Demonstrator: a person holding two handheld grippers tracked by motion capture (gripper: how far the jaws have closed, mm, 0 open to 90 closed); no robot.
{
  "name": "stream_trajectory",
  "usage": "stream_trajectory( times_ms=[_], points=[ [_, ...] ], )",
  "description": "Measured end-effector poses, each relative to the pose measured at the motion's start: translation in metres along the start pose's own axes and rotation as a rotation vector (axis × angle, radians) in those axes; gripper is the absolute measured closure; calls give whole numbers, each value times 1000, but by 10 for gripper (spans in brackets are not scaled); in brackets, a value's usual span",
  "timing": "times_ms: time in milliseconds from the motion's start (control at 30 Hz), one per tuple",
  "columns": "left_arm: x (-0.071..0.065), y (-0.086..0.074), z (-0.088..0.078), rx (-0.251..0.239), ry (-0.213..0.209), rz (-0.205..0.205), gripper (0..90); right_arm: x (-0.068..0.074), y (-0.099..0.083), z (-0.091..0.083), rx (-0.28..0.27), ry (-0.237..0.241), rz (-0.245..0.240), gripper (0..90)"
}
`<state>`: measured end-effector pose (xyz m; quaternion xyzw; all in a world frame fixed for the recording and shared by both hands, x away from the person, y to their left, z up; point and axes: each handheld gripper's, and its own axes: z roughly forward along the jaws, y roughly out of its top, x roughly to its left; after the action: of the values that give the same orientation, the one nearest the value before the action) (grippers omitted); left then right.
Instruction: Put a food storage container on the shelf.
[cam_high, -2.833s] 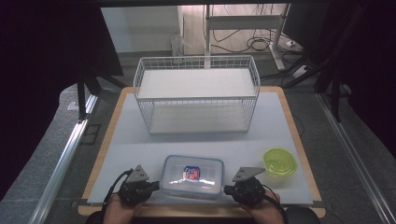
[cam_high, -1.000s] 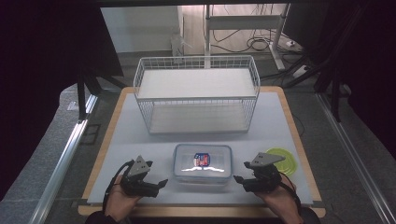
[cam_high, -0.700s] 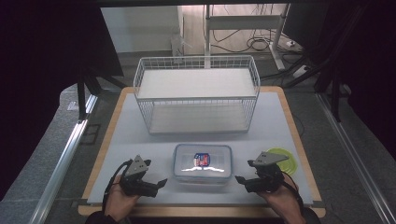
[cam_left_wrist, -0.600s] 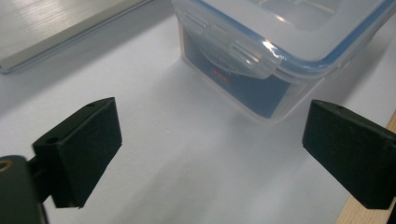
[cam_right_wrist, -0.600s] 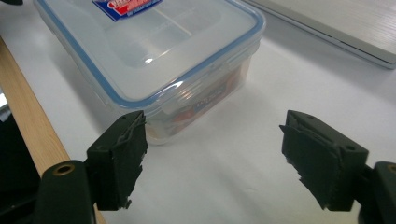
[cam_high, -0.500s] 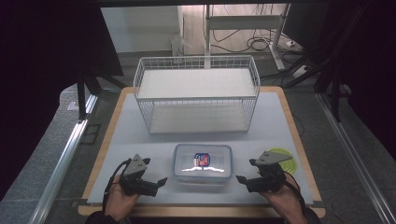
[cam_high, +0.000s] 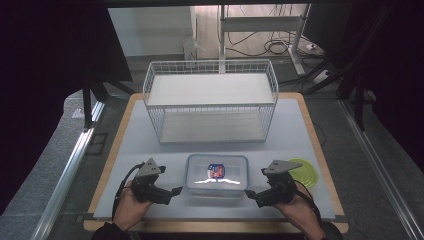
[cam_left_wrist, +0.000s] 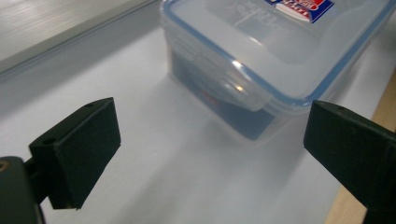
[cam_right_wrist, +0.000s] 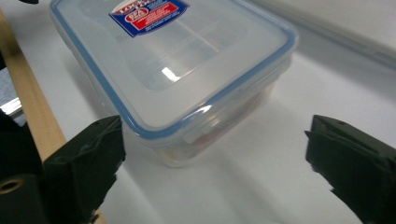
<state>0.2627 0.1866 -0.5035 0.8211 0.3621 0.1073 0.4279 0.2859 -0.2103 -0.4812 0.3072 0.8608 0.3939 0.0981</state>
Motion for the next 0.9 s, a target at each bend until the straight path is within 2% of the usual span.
stream_trajectory(
  times_ms=[67,100,167,200,267,300,333,367,400,500,567,600,633,667,733,833,900],
  points=[
    [2,4,6,24,-33,-12,19,0,2,4,4,-2,16,23],
    [2,4,6,24,-33,-12,11,0,3,6,12,-8,29,20],
    [8,9,13,36,-98,-52,10,-2,6,11,35,22,60,15],
    [8,9,13,36,-98,-52,11,-2,7,12,43,37,66,14],
    [13,14,18,32,-157,-81,13,-2,8,14,51,56,80,13],
    [15,18,23,39,-187,-98,17,-4,12,19,68,89,118,36],
    [15,18,23,39,-187,-98,16,-4,12,19,68,89,118,36],
    [16,20,28,52,-205,-109,16,-5,16,25,91,124,161,42],
    [17,22,37,66,-224,-121,16,-6,17,27,94,136,172,42],
    [20,26,47,80,-269,-150,12,-10,20,36,118,193,241,24],
    [20,26,49,87,-282,-152,5,-12,21,39,120,198,266,13],
    [21,28,57,107,-336,-177,3,-14,23,40,115,192,281,42],
    [21,28,57,107,-336,-177,2,-16,23,42,115,194,289,42],
    [21,29,62,112,-354,-211,0,-18,23,44,119,209,310,39],
    [21,29,61,117,-358,-198,0,-20,23,48,129,229,339,22],
    [20,28,58,117,-353,-210,39,-21,22,48,136,242,354,43],
    [21,27,54,120,-356,-211,81,-22,20,43,137,247,379,114]
  ],
)
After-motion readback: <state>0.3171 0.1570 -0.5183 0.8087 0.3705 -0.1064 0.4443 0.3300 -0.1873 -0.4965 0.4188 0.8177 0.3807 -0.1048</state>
